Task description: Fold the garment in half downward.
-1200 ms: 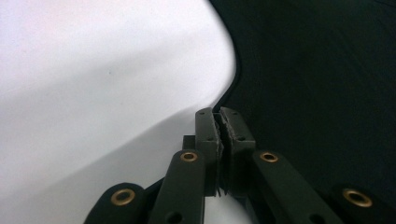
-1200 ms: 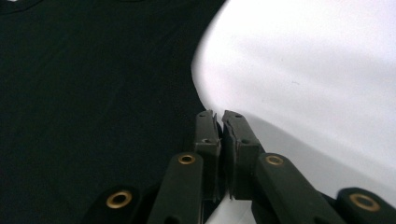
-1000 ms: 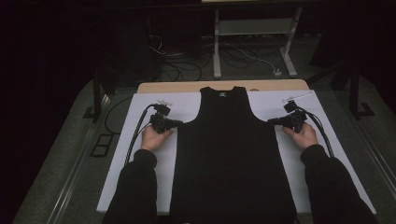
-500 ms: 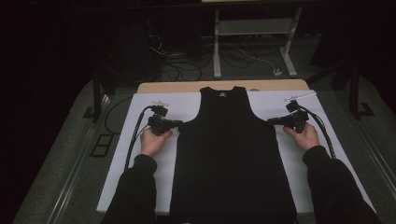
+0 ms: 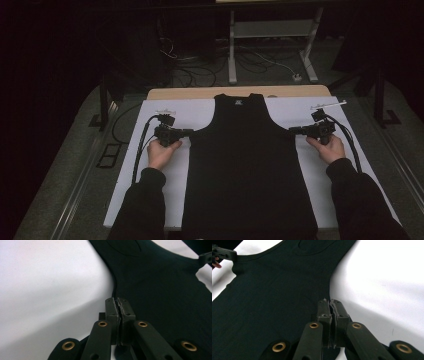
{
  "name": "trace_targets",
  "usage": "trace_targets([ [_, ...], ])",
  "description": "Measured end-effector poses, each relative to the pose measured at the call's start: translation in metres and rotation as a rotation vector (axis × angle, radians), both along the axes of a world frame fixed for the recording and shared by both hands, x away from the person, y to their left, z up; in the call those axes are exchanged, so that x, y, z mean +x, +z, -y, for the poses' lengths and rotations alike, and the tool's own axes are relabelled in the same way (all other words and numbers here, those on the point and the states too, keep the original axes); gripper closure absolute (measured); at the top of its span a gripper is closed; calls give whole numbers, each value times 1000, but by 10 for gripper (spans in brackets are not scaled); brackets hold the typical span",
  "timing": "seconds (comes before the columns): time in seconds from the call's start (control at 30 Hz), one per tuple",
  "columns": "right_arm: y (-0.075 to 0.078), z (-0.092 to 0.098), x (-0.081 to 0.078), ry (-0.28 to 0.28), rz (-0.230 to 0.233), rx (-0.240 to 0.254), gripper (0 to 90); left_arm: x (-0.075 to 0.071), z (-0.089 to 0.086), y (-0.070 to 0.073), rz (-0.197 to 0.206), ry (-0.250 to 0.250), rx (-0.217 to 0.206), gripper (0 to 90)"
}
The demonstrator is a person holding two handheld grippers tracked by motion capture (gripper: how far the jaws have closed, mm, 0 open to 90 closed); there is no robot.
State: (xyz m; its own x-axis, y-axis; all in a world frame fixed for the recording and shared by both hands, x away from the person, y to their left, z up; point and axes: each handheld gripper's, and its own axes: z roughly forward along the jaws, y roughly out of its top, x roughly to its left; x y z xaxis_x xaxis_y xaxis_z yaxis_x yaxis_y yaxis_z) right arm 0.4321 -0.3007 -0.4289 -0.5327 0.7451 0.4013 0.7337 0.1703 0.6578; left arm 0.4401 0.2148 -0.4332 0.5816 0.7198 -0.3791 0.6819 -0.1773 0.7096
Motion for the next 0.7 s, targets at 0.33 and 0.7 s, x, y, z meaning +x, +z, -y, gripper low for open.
trace_targets([
  [0.33,3,7,-8,-28,-4,61,853,-9,-6,2,7,24,-62,870],
  [0.7,5,13,-20,-54,1,81,852,-17,-11,3,1,37,-74,869],
])
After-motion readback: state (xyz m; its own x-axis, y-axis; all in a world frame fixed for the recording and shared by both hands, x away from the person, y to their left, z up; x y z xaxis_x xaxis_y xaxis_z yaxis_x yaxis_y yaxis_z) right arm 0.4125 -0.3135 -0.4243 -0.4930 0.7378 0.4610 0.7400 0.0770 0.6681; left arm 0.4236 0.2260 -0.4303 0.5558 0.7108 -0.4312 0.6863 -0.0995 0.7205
